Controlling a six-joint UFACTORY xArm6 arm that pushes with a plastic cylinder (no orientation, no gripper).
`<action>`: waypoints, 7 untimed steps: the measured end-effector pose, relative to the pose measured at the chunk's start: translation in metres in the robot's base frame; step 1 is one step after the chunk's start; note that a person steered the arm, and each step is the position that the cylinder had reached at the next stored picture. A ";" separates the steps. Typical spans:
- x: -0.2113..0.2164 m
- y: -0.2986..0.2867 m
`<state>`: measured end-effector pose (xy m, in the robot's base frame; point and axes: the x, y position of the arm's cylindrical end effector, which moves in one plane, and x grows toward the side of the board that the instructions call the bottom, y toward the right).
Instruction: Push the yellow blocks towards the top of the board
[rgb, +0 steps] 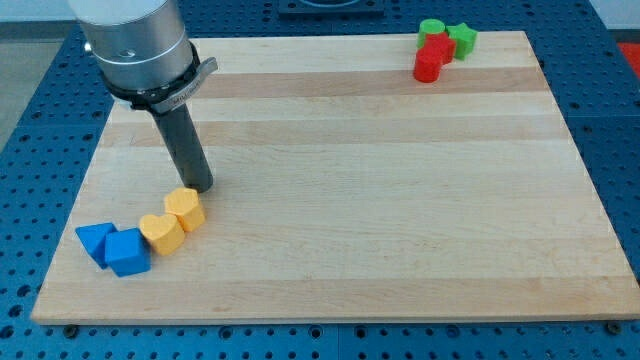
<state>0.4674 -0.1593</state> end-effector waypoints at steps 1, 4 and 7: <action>0.000 0.000; -0.004 -0.033; 0.010 -0.053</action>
<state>0.4777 -0.2120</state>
